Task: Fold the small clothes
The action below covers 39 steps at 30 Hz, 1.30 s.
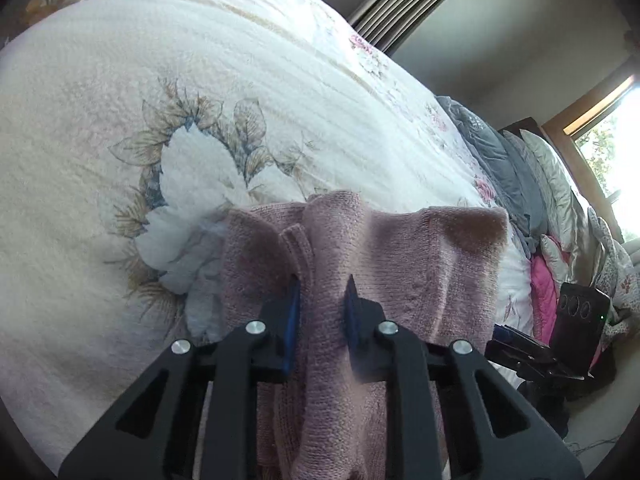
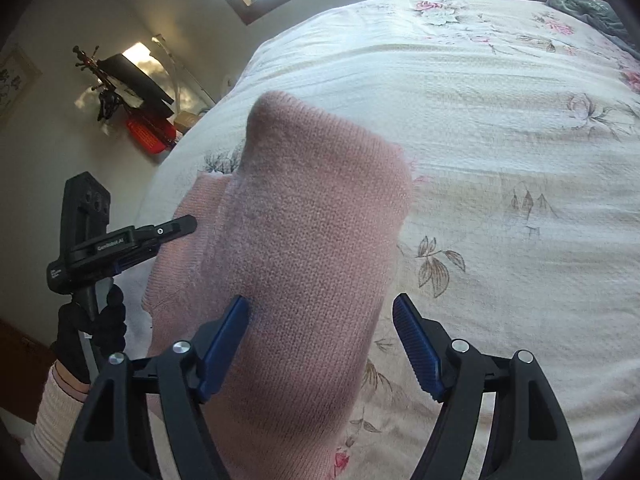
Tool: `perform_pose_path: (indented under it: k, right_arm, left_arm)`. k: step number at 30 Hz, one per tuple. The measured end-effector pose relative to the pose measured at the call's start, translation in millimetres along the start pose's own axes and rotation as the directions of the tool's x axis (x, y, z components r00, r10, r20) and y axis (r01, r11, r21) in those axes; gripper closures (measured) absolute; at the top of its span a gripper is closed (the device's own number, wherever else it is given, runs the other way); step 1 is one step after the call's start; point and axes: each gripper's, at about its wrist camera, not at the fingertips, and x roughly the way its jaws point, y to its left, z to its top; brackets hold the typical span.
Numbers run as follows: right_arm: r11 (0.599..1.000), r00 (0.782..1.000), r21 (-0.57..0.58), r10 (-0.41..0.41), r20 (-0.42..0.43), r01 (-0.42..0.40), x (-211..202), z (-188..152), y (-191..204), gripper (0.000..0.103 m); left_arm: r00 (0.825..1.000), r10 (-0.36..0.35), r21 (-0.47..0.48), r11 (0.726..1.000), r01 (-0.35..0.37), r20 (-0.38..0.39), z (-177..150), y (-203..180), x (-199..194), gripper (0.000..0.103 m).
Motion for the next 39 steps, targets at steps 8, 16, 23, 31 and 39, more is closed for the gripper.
perform_pose_path:
  k: [8,16,23,31,39]
  right_arm:
    - [1.0,1.0,-0.01,0.022,-0.022,-0.022,21,-3,9,0.024]
    - [0.997,0.998,-0.035,0.064,-0.019,-0.064,-2,-15,13,0.023]
    - [0.996,0.996,-0.036,0.083,-0.031,-0.084,-10,-41,7,0.018]
    - [0.98,0.98,0.075,0.189,-0.059,-0.185,18,-43,-19,0.011]
    - [0.907,0.921,0.215,0.384,-0.068,-0.363,67,-40,-31,0.01]
  left_arm:
    - [1.0,0.004,-0.136,0.991,-0.007,-0.027,-13,44,8,0.085]
    - [0.99,-0.135,-0.067,0.989,0.132,-0.037,-31,27,-49,0.053]
    - [0.983,-0.103,-0.042,0.994,0.098,-0.155,-64,33,-28,0.039]
    - [0.958,-0.216,-0.103,0.975,0.199,-0.19,-56,35,17,0.031]
    - [0.951,-0.251,-0.067,0.968,0.243,-0.18,-59,21,36,0.038]
